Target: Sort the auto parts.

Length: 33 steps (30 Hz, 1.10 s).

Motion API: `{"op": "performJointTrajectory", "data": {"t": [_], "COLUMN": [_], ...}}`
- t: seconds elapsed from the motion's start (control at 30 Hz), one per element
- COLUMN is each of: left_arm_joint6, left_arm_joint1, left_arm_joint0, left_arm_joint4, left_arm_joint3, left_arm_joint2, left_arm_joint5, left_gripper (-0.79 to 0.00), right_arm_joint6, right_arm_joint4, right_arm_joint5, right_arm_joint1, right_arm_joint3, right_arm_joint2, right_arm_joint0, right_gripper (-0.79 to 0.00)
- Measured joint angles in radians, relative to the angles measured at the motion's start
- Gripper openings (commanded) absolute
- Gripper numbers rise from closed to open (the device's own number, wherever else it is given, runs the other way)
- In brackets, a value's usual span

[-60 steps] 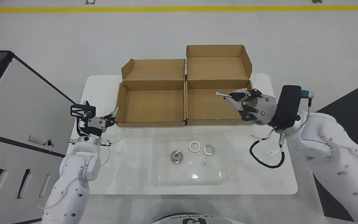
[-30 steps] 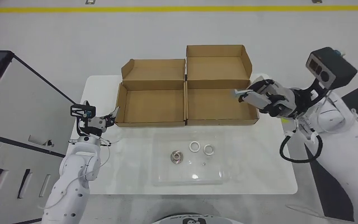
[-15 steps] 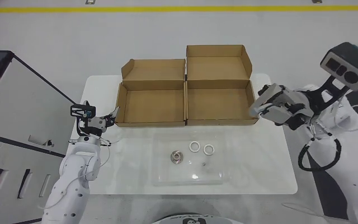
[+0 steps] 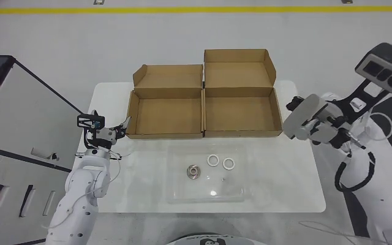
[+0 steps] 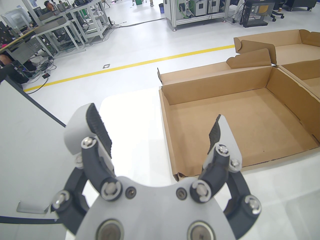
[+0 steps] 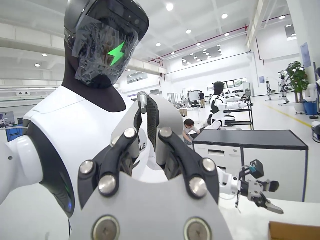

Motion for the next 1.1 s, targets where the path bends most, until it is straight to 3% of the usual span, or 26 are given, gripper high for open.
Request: {"op": "performJointTrajectory", "data": {"t": [0.47, 1.1], "left_arm_joint6": [0.000, 0.000], "left_arm_joint1": [0.000, 0.000], "left_arm_joint0": [0.000, 0.000], "left_arm_joint4": [0.000, 0.000], "left_arm_joint3": [0.000, 0.000], "left_arm_joint2": [0.000, 0.000], "left_arm_joint5": [0.000, 0.000], "left_gripper": [0.000, 0.000], "right_arm_joint6": [0.000, 0.000], "right_arm_joint4": [0.046, 0.031], "right_arm_joint5": [0.000, 0.000], "right_arm_joint1": [-0.049, -0.070], "right_arm_joint3": [0.008, 0.008], "right_arm_joint2": [-0.060, -0.082], "right_arm_joint0": [0.048, 0.073], "right_gripper": [-0.785, -0.785]}}
